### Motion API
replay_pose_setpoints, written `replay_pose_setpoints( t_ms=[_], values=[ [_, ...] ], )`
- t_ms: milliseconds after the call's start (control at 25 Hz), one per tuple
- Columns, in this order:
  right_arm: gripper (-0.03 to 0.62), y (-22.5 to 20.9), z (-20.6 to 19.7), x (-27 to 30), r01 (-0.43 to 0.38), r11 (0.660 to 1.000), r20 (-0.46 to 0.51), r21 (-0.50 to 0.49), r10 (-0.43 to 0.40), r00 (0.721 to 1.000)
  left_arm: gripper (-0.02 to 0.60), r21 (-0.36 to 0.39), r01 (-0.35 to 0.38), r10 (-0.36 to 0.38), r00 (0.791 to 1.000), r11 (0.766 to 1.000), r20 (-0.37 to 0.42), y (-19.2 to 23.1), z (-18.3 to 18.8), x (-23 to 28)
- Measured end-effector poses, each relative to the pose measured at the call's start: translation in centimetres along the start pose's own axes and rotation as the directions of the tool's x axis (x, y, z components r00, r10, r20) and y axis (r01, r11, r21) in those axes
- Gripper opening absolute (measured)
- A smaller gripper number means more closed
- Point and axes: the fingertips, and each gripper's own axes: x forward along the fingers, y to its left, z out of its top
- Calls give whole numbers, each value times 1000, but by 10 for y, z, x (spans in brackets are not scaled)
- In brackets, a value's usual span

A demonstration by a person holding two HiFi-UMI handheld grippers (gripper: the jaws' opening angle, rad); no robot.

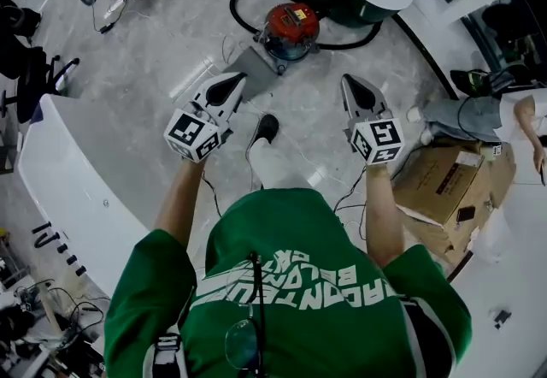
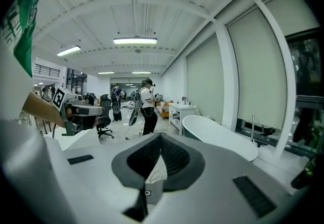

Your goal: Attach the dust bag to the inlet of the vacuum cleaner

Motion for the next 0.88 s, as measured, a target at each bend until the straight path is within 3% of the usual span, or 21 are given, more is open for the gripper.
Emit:
replay_pose_setpoints(
  t_ms=[400,880],
  values=[
    [8,-36,5,147,-14,1000,-28,-8,14,1000,3,12,56,-55,996,998,-72,129,-6,66],
    [7,-23,-29,286,-38,999,-107,24,41,993,3,-54,70,-77,989,996,-130,244,-73,83]
  ],
)
